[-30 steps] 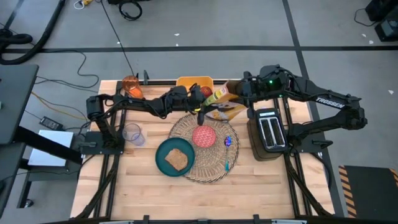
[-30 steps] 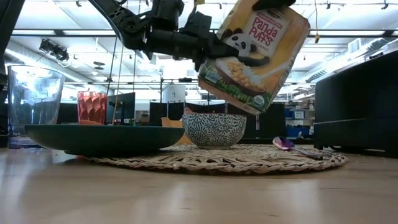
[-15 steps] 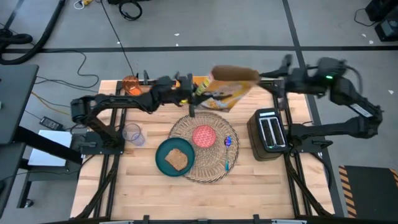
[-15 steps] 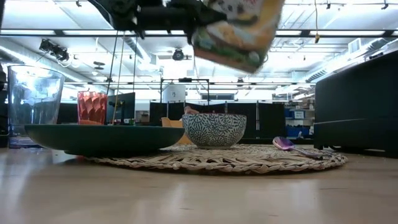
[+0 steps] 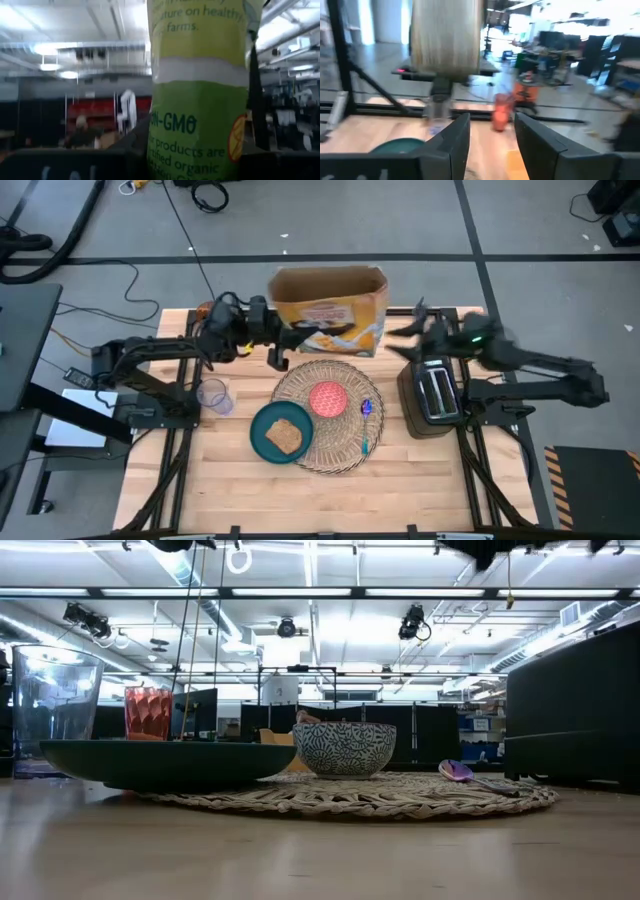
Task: Arrange a breakfast setting
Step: Pour the cereal from the yellow cereal box into the red bowl
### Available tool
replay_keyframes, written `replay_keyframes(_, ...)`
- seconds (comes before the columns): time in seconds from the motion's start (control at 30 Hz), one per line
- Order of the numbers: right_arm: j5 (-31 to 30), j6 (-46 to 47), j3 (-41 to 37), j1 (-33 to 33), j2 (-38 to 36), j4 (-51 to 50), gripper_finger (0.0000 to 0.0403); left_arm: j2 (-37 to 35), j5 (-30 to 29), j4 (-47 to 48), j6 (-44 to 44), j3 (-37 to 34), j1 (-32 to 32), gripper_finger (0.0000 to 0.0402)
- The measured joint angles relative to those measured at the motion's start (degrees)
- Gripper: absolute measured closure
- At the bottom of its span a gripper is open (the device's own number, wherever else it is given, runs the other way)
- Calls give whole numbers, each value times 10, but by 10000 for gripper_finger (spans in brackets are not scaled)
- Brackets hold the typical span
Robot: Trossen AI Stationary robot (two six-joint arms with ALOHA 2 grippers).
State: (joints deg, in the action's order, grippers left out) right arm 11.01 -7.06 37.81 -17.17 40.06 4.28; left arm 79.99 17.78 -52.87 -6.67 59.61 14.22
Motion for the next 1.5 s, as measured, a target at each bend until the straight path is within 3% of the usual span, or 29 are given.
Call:
replay_keyframes(0.23, 55, 60, -129, 20, 111, 374, 189, 35, -51, -57, 36, 0, -42, 297)
replay_keyframes(0.43, 30, 31, -138, 67, 207, 541, 135, 84, -71, -135, 58, 0, -62, 297)
replay_keyframes(0.63, 10, 30, -138, 86, 254, 688, 102, 111, -75, -192, 59, 0, -64, 297)
replay_keyframes(1.1, -16, 24, -74, 91, 274, 734, 103, 147, -103, -272, 72, 3, -64, 297)
replay_keyframes(1.27, -50, 49, -71, 87, 274, 727, 103, 149, -106, -296, 70, 2, -64, 297)
replay_keyframes(1.5, -31, 99, -70, 75, 275, 724, 93, 150, -86, -303, 32, 1, -64, 297)
